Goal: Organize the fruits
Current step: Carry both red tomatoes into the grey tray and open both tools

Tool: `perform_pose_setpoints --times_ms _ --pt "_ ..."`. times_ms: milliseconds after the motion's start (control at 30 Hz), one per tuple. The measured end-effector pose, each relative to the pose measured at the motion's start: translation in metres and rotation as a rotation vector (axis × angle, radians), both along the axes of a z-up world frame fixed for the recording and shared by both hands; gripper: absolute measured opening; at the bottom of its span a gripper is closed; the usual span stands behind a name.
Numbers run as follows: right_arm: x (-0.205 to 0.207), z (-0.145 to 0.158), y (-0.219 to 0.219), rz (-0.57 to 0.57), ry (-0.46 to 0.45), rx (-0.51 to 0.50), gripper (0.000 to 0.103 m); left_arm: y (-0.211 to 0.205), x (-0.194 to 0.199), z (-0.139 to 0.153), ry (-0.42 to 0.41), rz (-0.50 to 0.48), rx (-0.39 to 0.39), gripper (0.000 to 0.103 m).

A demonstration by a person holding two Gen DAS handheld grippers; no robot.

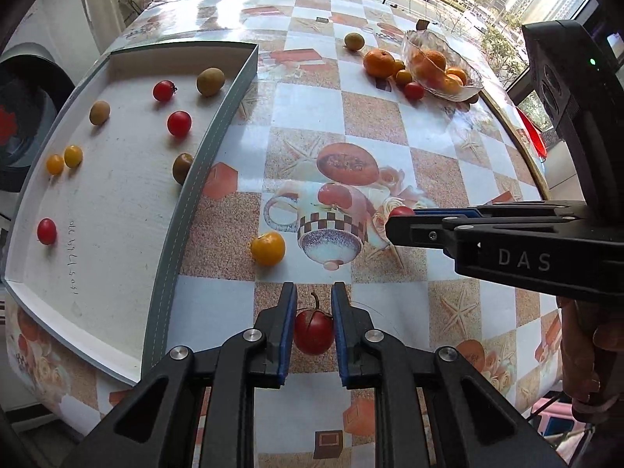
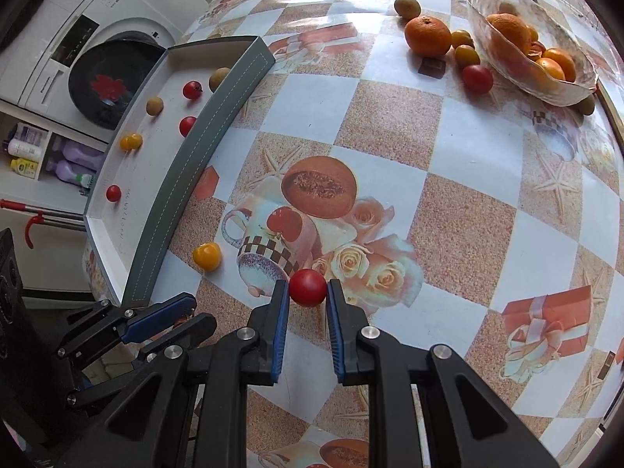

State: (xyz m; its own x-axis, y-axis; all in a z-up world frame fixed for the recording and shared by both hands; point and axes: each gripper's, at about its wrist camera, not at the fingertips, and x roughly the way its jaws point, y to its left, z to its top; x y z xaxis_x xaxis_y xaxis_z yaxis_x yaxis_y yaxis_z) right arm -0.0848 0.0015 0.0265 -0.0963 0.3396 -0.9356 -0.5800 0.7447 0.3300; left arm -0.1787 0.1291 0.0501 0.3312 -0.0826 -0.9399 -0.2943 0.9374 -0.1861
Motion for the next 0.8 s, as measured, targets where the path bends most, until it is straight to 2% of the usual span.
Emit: perform_pose_setpoints --times_ms 433,800 --pt "0.003 0.009 0.000 -0.007 -0.012 0.009 0.021 0.017 -0.004 0.032 -0.061 0.065 0.016 0.019" --pt "-0.001 0.029 0.051 -0.046 -0.046 0.038 0.021 0.086 -0.012 0.046 -0.096 0.086 0.040 0.019"
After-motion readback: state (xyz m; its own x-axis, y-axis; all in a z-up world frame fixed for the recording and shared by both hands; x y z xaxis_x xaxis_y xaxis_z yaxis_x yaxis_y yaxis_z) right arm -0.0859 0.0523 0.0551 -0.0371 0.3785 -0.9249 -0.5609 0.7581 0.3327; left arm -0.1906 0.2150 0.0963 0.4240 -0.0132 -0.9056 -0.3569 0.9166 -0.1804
